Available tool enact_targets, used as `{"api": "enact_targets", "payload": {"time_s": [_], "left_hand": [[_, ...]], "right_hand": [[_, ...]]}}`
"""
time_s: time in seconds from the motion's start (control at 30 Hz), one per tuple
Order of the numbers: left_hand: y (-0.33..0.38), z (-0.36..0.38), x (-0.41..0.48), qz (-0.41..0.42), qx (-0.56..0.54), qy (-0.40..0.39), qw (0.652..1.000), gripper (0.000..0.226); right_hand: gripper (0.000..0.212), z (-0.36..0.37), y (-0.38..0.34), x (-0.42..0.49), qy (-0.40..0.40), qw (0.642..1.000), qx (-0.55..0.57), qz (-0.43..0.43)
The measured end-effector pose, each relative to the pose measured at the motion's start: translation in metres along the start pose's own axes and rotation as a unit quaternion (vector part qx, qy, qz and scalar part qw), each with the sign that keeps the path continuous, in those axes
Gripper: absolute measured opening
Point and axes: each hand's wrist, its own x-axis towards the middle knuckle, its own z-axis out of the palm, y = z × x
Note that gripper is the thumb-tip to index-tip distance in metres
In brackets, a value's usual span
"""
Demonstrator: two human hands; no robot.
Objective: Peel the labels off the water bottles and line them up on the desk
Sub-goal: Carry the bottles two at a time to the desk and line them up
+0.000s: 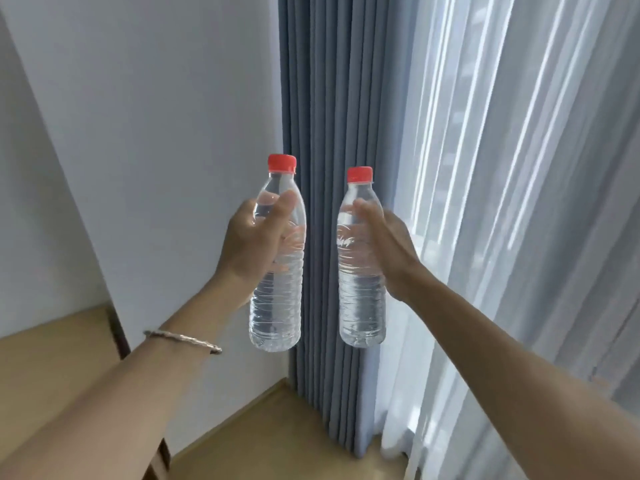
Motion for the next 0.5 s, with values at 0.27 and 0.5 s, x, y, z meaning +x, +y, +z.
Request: {"api": "enact_targets", "payload": {"time_s": [0.27,0.5], "left_hand": [[-0.054,-0.091,0.051,-0.024,0.053,0.114,0.992,0.040],[-0.065,-0.183,0.085,-0.035,0.105,0.240,0.964,0.049]], "right_hand": [[0.035,0.097,0.049,0.078,-0.085,0.995,0.031,0.036],[0.043,0.227,0.052,0.160,-0.202,0.974,0.089,0.047]]}}
